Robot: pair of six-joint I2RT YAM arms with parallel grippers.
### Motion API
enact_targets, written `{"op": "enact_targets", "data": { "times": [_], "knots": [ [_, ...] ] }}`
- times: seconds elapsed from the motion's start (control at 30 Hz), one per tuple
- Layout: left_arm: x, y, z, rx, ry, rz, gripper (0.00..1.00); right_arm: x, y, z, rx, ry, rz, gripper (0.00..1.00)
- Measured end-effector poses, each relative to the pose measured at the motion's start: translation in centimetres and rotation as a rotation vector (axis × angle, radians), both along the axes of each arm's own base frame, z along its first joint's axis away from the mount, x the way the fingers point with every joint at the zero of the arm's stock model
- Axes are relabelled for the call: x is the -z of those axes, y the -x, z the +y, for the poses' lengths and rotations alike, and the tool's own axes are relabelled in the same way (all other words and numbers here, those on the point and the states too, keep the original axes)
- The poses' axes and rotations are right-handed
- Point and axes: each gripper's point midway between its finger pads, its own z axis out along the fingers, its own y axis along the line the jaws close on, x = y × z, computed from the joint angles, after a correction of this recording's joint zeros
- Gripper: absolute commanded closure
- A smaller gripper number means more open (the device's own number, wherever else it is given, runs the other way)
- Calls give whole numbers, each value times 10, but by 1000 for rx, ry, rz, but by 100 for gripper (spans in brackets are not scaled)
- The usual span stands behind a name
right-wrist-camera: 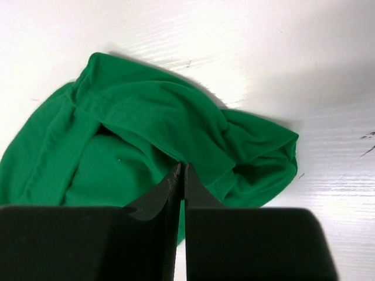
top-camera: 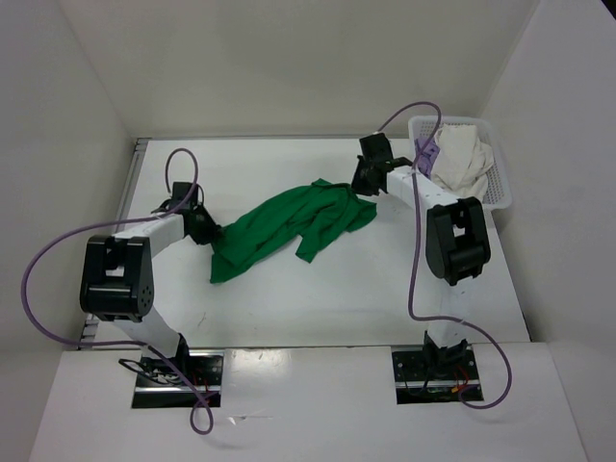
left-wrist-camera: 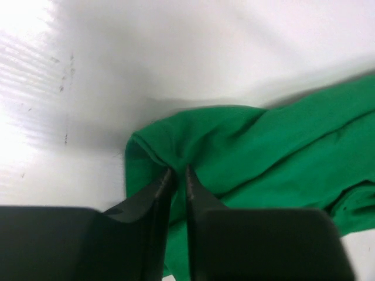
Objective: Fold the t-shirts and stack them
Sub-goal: Flatten out the tshirt
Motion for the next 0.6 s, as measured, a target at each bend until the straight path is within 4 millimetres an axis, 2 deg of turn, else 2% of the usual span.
{"op": "enact_targets", "data": {
  "times": [0.1, 0.2, 0.3, 0.33, 0.4, 0.47, 0.57, 0.6],
  "knots": [
    [-7, -6, -4, 12, 19, -20, 93, 1, 1, -1, 1, 5, 8, 100],
    [-22, -16, -9, 27, 42, -57, 100, -5, 1, 0, 1, 7, 8, 100],
    [-53, -26, -16, 40, 80, -128, 100, -21, 2, 0, 0, 0, -10, 100],
    [-63, -28, -17, 41, 90, -151, 100, -33, 2, 1, 0, -9, -25, 100],
    [-92, -33, -21, 52, 109, -215, 100, -63, 7, 2, -5, -33, -68, 100],
    [-124, -37, -23, 67, 129, -290, 100, -105, 15, 4, -14, -71, -137, 100],
    [-177, -36, -18, 61, 174, -403, 100, -194, 34, 6, -43, -146, -297, 100],
    [-187, -35, -15, 58, 181, -425, 100, -229, 42, 7, -56, -177, -370, 100]
  ]
}}
